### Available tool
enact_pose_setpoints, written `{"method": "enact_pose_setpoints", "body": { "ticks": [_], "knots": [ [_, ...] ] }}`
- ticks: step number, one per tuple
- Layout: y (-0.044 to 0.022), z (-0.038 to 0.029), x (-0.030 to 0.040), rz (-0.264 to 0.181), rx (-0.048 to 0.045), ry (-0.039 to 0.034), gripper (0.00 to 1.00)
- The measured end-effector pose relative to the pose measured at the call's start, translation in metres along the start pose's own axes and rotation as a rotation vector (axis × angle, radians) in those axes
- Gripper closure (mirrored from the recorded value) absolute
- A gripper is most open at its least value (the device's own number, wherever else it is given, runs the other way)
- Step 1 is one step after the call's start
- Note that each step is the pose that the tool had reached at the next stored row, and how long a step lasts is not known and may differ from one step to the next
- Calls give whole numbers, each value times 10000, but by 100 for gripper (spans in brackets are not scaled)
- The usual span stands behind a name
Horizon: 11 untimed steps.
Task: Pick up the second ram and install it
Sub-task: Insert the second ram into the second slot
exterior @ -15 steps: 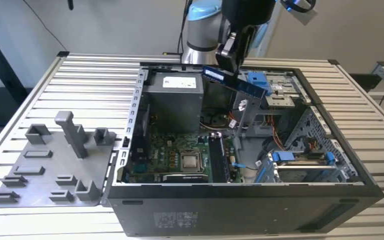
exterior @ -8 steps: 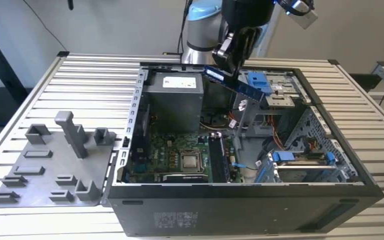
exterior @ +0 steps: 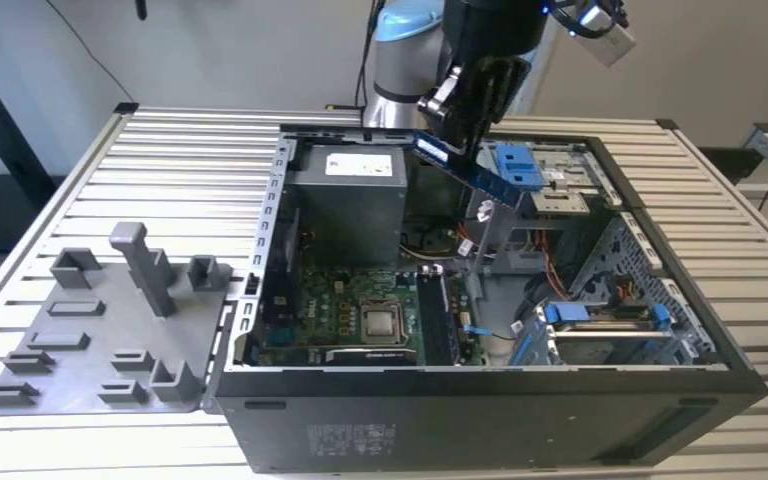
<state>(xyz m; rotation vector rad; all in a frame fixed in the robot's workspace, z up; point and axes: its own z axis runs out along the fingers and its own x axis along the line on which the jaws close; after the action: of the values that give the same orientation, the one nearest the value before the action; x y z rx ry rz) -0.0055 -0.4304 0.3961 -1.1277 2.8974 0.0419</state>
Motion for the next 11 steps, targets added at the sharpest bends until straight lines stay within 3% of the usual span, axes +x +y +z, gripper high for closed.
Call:
{"method": "enact_pose_setpoints", "body": {
  "ticks": [11],
  "knots": [
    [0, 15, 0, 1806, 74, -23, 86]
  ]
}}
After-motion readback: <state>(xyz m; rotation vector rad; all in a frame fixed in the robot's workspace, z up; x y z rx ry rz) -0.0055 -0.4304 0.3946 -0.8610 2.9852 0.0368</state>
